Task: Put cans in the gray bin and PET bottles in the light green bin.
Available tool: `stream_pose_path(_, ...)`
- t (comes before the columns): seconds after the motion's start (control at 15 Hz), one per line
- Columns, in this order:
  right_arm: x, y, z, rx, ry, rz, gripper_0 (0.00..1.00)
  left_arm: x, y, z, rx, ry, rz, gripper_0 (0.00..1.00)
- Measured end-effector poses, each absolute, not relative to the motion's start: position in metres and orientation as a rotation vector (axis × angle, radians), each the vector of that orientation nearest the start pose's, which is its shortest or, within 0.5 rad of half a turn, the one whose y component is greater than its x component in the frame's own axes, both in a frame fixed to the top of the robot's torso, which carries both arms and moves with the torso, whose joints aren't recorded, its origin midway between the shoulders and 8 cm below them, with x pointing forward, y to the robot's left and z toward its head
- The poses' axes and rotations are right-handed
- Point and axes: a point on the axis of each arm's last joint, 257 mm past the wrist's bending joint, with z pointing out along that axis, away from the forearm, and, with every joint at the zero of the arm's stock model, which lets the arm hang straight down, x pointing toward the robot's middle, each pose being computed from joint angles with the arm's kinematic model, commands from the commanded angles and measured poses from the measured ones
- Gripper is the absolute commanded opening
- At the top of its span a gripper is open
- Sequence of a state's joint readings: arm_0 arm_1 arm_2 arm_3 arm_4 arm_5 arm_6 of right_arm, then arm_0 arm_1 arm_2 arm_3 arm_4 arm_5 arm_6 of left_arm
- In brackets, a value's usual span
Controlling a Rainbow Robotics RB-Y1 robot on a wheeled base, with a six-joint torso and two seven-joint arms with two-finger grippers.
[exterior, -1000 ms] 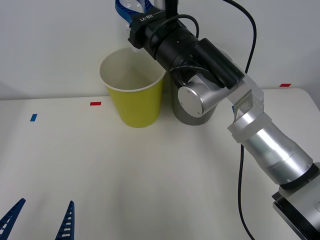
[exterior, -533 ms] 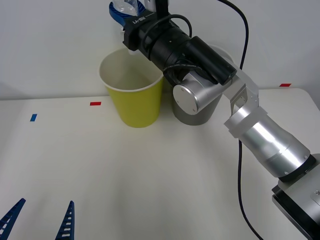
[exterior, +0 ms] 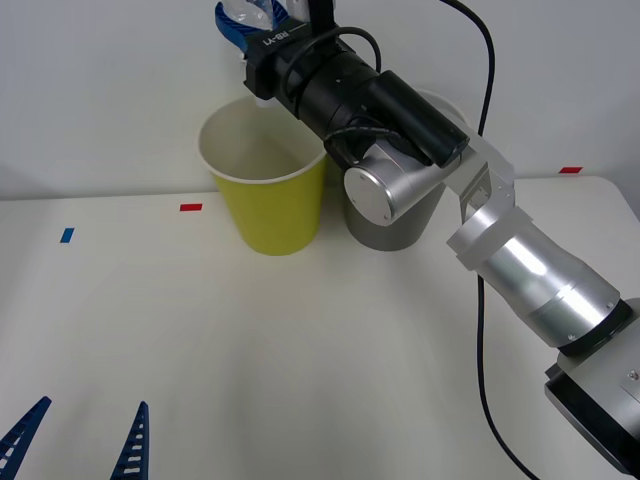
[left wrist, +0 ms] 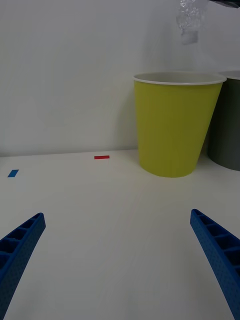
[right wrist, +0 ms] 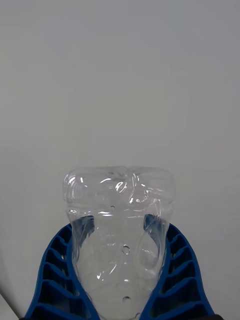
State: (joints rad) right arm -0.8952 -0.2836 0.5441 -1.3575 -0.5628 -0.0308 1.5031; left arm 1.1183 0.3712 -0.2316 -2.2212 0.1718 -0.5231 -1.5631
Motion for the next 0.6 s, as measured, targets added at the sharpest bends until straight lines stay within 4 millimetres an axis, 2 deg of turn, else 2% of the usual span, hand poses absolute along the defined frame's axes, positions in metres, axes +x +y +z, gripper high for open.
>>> stream_pose_path(0.07, 0.5875, 0.0953, 0.0826, -0.537, 1.099, 0.603, 0.84, 0.2327, 0.2562, -0.2003, 0.022, 1.542, -0.039, 1.0)
stream_pose_path(0.13, 0.5874, 0.0954, 0.0828, -0.536, 1.099, 0.607, 0.94, 0.2327, 0.2562, -0.2003, 0.022, 1.542, -0.039, 1.0)
stream_pose_path(0.27, 0.5868, 0.0967, 0.0825, -0.533, 1.1, 0.612, 1.0, 0.2327, 0.2562, -0.2003, 0.022, 1.542, -0.039, 1.0)
stream_pose_path(0.6, 0.5858, 0.0978, 0.0835, -0.526, 1.098, 0.624, 1.0, 0.2327, 0.2562, -0.2003, 0.022, 1.542, -0.039, 1.0)
